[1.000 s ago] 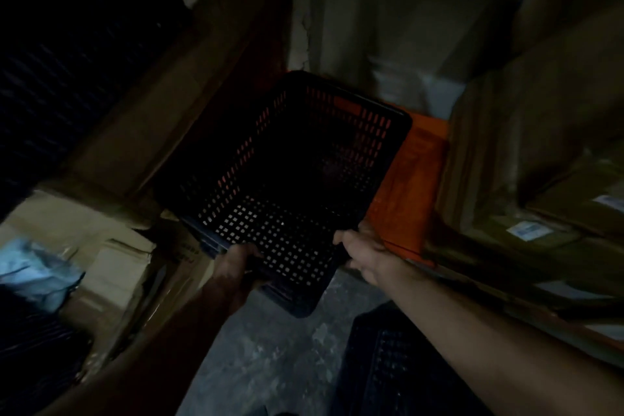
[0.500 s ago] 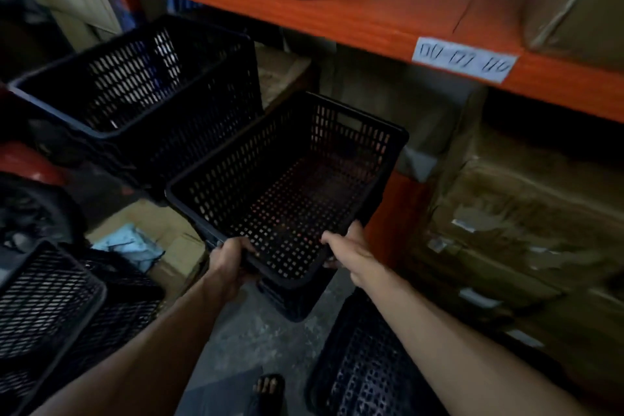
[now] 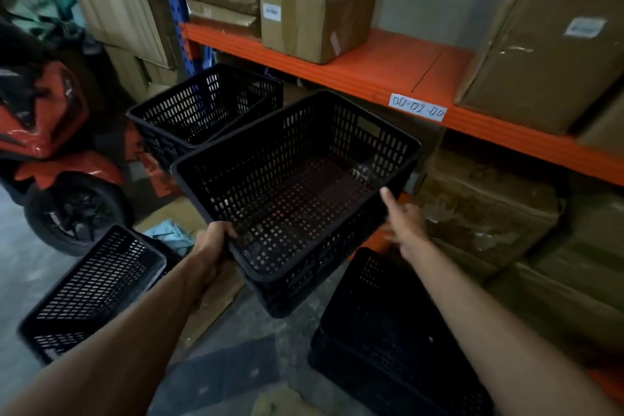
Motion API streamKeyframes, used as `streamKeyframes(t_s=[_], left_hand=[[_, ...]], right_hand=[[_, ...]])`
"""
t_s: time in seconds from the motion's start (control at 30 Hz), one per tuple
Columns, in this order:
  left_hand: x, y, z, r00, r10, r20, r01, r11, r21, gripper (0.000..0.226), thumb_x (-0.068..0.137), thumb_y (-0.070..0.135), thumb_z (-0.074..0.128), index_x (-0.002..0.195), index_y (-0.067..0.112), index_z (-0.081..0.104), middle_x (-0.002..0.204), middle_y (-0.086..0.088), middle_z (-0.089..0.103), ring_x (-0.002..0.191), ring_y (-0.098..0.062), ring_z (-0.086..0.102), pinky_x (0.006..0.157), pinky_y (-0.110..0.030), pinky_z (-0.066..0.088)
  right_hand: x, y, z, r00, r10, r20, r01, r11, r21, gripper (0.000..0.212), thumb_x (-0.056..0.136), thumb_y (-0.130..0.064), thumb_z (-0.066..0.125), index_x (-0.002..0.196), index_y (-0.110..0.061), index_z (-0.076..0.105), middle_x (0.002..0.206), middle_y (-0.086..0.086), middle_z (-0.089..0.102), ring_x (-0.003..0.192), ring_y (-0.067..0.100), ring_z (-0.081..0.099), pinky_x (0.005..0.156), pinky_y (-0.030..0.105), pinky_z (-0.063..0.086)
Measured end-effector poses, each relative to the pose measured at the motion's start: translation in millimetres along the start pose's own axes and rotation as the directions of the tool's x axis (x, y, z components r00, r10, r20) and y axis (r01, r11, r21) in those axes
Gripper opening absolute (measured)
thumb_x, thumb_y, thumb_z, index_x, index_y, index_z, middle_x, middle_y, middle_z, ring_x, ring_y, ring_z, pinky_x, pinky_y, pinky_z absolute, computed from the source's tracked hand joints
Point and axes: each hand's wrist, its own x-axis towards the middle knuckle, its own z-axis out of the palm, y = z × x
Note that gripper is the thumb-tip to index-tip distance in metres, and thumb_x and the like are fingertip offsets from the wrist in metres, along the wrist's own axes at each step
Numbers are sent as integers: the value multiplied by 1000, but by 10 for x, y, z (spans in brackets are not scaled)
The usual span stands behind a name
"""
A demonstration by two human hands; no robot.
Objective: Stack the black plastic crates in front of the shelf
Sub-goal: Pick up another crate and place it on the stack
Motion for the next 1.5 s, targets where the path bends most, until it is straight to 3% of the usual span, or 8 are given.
streamKeyframes(t_s=[0.1, 0.2, 0.33, 0.53, 0.87, 1.0, 1.13, 1.5], left_hand=[[-104, 32, -183, 999, 15, 40, -20, 994, 106, 13, 52, 8, 48, 63, 10, 54, 79, -14, 57, 72, -32, 55, 58, -35, 47], [-193, 60, -312, 996, 32, 83, -49, 977, 207, 9, 56, 6, 50, 62, 10, 55, 72, -12, 55, 68, -29, 51, 59, -32, 43], [-223, 110, -319, 973, 61, 223, -129, 944, 304, 16, 66, -1, 47, 57, 11, 51, 64, -7, 54, 60, -24, 49, 50, -27, 37], [-77, 22, -113, 931, -3, 365, -131, 931, 342, 27, 64, -12, 36, 48, 9, 42, 65, -8, 44, 62, -24, 41, 55, -31, 33], [139, -32, 851, 856, -60, 514, -323, 713, 622, 11, 71, -7, 50, 78, -5, 58, 78, -18, 56, 71, -32, 53, 54, -30, 40], [219, -202, 1197, 850, -49, 525, -352, 688, 634, 13, 79, -5, 50, 72, 0, 59, 69, -15, 58, 62, -28, 55, 50, -28, 42], [343, -540, 1467, 801, -56, 596, -391, 704, 592, 24, 86, -5, 51, 105, 6, 62, 87, -18, 66, 76, -29, 61, 62, -32, 50], [678, -1152, 2305, 899, -75, 431, -230, 759, 610, 37, 96, 12, 51, 131, 3, 53, 105, -17, 64, 95, -29, 60, 81, -38, 47]], right_hand=[[-12, -118, -438, 993, 7, -121, -1, 999, 53, 49, 76, -55, 70, 88, -14, 47, 102, 9, 55, 79, 20, 58, 80, 52, 54], [-115, -109, -743, 978, 71, -196, -56, 995, 82, 85, 76, -42, 77, 142, -28, 25, 146, 11, 39, 125, 33, 48, 101, 48, 45], [-409, 284, -1071, 927, 166, -336, -137, 985, 110, 105, 79, -13, 76, 153, -31, 2, 159, 11, 19, 141, 32, 31, 111, 44, 35], [-944, 813, -1619, 890, 170, -424, -296, 921, -252, 35, 92, -6, 50, 126, -12, 56, 107, 7, 61, 90, 26, 59, 68, 30, 46], [-1627, 1518, -2121, 758, 122, -641, -366, 892, -263, 36, 78, -40, 74, 65, -19, 48, 61, 0, 55, 55, 15, 53, 46, 27, 33], [-1569, 1768, -2219, 698, 181, -693, -401, 900, -170, 35, 81, -38, 72, 63, -19, 50, 65, 9, 57, 70, 31, 61, 59, 31, 43], [-1382, 2017, -2321, 665, 231, -711, -414, 906, -92, 32, 81, -35, 71, 60, -20, 51, 74, 14, 64, 79, 33, 65, 67, 32, 45], [-296, 2512, -2602, 704, 254, -663, -452, 881, -142, 23, 88, -34, 64, 83, -15, 52, 75, 9, 51, 72, 24, 48, 62, 31, 32]])
